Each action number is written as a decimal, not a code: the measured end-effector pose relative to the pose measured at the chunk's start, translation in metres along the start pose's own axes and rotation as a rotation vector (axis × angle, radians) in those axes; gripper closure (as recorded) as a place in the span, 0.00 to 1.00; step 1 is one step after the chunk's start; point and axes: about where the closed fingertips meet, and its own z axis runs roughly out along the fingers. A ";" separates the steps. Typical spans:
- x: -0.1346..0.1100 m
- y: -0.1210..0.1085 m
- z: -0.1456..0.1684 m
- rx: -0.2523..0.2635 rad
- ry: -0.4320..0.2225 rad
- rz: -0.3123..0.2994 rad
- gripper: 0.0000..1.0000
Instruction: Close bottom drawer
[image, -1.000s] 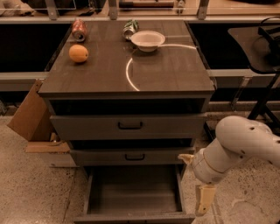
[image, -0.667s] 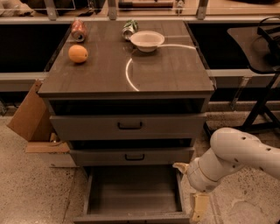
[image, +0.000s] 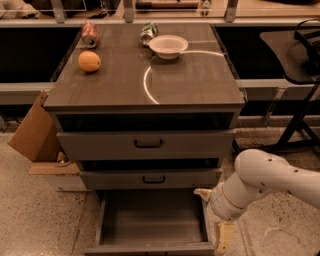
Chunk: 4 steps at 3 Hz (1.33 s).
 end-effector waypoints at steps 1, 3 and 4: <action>0.017 -0.005 0.031 -0.006 0.013 -0.079 0.00; 0.052 -0.009 0.106 -0.018 0.021 -0.215 0.00; 0.061 -0.010 0.138 -0.047 -0.007 -0.259 0.00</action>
Offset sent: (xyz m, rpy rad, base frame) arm 0.0043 -0.0041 -0.1315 -0.0135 -0.1170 0.2235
